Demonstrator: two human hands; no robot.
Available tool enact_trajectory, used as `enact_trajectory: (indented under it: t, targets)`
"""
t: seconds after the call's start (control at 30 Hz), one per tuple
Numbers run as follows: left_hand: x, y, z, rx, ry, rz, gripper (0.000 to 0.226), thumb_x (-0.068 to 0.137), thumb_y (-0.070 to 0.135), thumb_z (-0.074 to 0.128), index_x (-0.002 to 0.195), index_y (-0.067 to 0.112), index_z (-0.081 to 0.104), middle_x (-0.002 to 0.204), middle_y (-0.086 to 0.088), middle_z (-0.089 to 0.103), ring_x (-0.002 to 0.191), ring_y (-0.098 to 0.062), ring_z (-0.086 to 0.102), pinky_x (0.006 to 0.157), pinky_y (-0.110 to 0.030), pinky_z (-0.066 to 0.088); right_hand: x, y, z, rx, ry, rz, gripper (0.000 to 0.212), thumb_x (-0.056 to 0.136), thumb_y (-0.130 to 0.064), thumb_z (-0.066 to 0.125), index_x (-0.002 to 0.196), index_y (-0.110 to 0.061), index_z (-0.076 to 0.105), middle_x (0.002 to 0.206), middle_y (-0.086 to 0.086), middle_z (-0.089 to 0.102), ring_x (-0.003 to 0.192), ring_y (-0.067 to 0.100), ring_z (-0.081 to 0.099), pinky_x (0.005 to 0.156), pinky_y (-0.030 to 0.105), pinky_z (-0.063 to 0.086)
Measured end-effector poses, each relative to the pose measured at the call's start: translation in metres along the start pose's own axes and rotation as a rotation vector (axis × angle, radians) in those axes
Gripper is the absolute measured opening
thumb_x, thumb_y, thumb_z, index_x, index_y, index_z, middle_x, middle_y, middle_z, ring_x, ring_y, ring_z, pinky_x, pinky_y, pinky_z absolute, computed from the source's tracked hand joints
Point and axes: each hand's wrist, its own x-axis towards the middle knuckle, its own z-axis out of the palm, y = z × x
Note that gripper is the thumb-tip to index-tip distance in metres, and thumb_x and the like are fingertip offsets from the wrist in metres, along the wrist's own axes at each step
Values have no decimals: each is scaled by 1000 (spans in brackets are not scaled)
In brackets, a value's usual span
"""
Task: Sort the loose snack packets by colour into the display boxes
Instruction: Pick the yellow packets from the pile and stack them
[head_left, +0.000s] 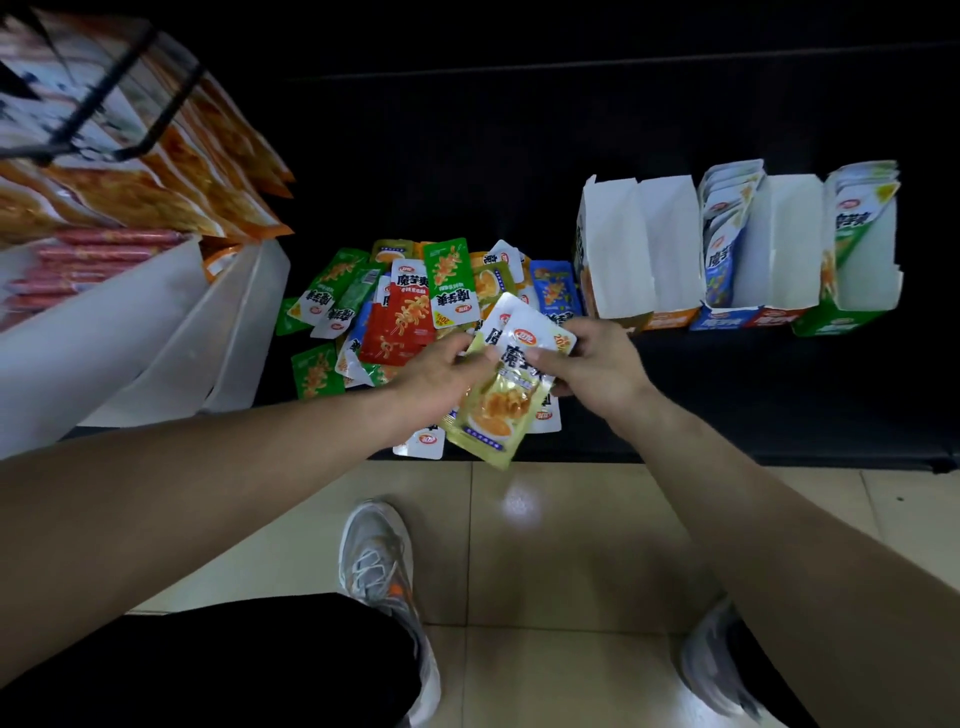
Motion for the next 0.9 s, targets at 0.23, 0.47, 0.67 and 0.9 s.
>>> enact_trajectory:
  t: [0.23,0.47,0.67,0.9]
  targets:
    - [7,-18,-13,143,14,-77,76,96,34,63,157,22,19,163,0,24,147,-25,28,111,-33,29,18,43,15,-422,182,-24,31,98,-42,54,121,-23,62,120,5,65,103,24,64,85,41,56]
    - [18,-46,-28,217,97,-177,64,96,36,64,149,19,32,155,-7,38,135,-30,44,98,-34,39,2,119,11,-1177,-202,-162,53,101,-45,43,151,-32,32,163,-10,21,143,24,26,108,46,37]
    - [17,-52,-25,234,76,-166,65,96,36,62,150,20,31,155,-6,39,135,-29,44,99,-36,39,1,120,11,-1159,62,-61,56,95,-60,48,124,-13,57,124,6,52,115,29,50,87,42,49]
    - [13,-48,-20,252,73,-146,54,95,35,63,141,19,39,139,-6,50,116,-26,52,92,-36,45,15,111,15,-928,232,341,93,73,-69,73,135,-8,41,137,13,43,130,34,42,96,50,47]
